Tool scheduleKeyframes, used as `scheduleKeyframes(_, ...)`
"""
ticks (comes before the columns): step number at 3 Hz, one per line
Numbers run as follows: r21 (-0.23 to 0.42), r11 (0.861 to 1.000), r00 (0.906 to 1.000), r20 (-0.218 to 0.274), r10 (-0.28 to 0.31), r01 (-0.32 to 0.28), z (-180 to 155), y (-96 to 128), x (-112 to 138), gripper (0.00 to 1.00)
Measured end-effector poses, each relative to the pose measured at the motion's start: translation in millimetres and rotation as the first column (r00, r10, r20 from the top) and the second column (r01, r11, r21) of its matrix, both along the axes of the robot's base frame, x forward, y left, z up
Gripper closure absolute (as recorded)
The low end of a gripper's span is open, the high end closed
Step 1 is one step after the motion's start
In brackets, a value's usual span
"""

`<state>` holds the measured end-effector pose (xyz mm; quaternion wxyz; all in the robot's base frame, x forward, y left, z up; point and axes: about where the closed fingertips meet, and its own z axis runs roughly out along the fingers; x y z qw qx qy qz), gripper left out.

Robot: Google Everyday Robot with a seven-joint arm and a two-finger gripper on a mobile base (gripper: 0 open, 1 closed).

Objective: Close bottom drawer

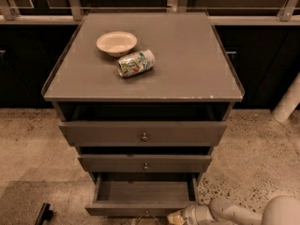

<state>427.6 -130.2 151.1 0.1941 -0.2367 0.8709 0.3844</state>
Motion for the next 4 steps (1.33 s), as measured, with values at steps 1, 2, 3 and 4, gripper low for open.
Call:
scheduleKeyframes(1, 0.008, 1.000, 0.9999, 0.008, -0.006, 0.006, -2, 0, 2, 1.00)
scheduleKeyframes(2, 0.063, 0.998, 0.9985, 0.054, 0.009, -0.012, 0, -2, 21, 1.00)
scheduleKeyframes(3, 0.102, 0.994, 0.9955, 0.089, 0.035, -0.044, 2, 6, 30, 1.00)
scheduleKeyframes(4, 0.078, 0.995, 0.9821, 0.184, 0.040, -0.055, 15, 7, 61, 1.00)
